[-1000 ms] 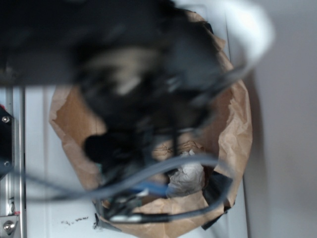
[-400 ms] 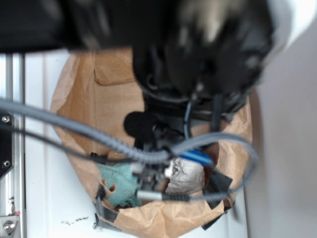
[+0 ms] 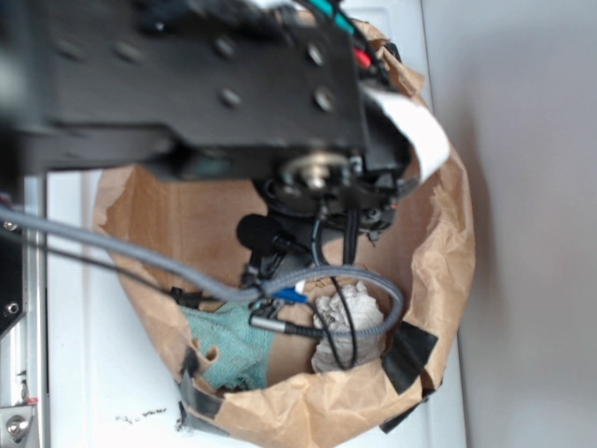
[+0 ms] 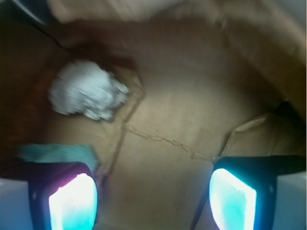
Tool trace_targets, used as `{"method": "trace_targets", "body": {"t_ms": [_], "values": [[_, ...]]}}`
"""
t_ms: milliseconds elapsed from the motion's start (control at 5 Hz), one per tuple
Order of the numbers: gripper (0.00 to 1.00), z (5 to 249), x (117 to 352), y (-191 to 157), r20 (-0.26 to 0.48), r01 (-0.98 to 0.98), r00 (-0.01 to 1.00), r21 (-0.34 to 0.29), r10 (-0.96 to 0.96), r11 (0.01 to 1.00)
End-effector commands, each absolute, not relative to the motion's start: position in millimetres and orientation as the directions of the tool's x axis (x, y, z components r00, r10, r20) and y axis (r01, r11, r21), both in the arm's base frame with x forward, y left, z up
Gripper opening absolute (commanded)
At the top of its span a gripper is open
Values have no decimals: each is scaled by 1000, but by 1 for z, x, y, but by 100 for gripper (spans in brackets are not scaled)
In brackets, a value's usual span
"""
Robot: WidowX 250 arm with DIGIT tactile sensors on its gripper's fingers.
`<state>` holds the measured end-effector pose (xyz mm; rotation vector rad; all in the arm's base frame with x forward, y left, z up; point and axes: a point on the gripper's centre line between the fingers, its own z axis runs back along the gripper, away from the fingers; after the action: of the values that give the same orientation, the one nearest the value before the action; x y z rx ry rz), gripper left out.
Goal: Grab the white paper.
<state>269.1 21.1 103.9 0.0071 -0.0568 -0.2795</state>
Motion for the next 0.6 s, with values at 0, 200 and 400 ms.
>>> {"method": "trace_targets", "body": {"t_ms": [0, 200, 400], "values": [[100, 73, 299, -2, 42, 383, 923, -37, -382, 923], [100, 79, 307, -21, 83, 439, 898, -75, -433, 895], [100, 90, 300, -35, 149, 496, 862, -53, -485, 866]]}}
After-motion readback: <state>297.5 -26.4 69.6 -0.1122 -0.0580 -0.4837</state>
